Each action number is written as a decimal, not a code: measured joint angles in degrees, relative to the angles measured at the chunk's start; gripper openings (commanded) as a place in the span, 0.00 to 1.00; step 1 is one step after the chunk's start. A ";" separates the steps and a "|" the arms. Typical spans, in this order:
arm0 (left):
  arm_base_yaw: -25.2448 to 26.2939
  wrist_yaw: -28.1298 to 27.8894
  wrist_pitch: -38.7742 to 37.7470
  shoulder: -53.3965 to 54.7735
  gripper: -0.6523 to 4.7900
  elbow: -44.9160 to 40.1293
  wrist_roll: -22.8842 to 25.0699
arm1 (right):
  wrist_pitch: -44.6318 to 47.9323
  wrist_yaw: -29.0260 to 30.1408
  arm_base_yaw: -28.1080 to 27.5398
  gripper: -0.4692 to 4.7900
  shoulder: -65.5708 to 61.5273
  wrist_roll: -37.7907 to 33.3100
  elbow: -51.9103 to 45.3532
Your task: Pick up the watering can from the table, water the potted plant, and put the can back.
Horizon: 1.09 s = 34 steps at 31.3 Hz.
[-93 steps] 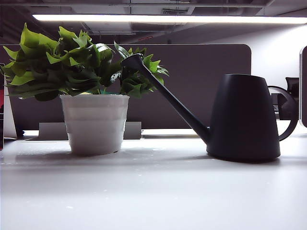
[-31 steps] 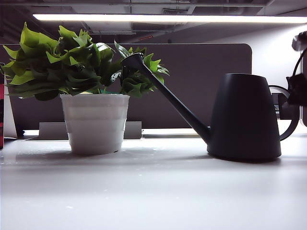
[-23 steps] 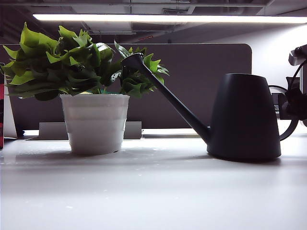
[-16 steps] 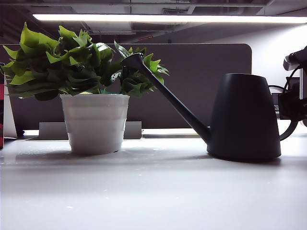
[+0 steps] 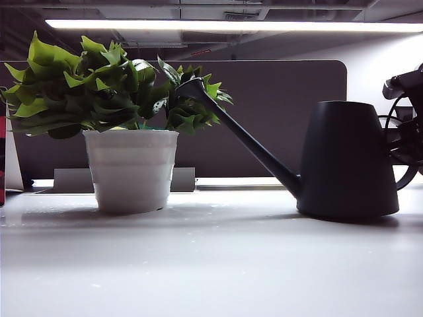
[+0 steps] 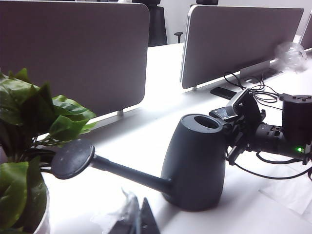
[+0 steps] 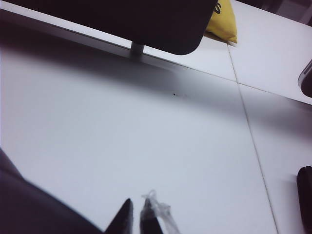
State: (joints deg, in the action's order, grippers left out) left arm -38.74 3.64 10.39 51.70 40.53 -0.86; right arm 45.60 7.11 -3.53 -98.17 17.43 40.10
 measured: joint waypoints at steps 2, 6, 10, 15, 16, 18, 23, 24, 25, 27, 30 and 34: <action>0.00 0.00 0.02 0.00 0.11 0.00 0.00 | 0.00 -0.37 0.17 0.09 0.22 0.00 0.00; 0.00 -0.02 -0.20 -0.55 0.11 0.00 0.00 | -0.61 -1.33 0.87 0.09 1.99 0.00 0.28; 0.02 -1.38 -1.64 -2.62 0.11 0.00 0.02 | -2.56 -1.51 0.94 0.09 4.76 -0.83 0.35; 0.15 -7.04 -6.34 -6.54 0.11 0.04 1.31 | -5.55 -1.49 0.92 0.09 10.38 -1.77 3.19; 0.26 -7.91 -7.58 -7.17 0.11 0.22 2.19 | -6.29 -1.46 0.92 0.09 11.15 -1.95 4.33; 0.87 -9.20 -10.64 -8.24 0.11 1.11 4.22 | -8.44 -1.49 1.05 0.09 13.35 -2.21 8.07; 4.70 -11.52 -20.37 -8.31 0.11 7.34 5.33 | -18.45 -1.09 3.10 0.09 14.62 -1.57 19.69; 5.73 -11.69 -22.21 -8.11 0.11 8.68 5.35 | -20.94 -1.09 3.91 0.09 14.60 -0.20 22.36; 7.15 -11.76 -24.13 -7.58 0.11 10.23 5.35 | -22.47 -1.07 4.42 0.09 14.60 1.31 24.11; 9.53 -11.76 -27.21 -6.58 0.11 12.76 5.33 | -27.32 -0.92 5.99 0.09 14.25 5.27 28.65; 13.70 -9.03 -30.73 -3.30 0.11 16.41 5.33 | -33.46 -0.81 8.17 0.09 13.09 10.43 34.75; 17.05 -3.34 -35.65 2.60 0.11 20.28 5.31 | -40.70 -2.67 9.68 0.09 12.41 14.71 40.87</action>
State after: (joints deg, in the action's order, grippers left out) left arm -21.69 0.30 -25.26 54.30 60.82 4.45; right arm 4.91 4.45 6.15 -85.76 32.14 80.97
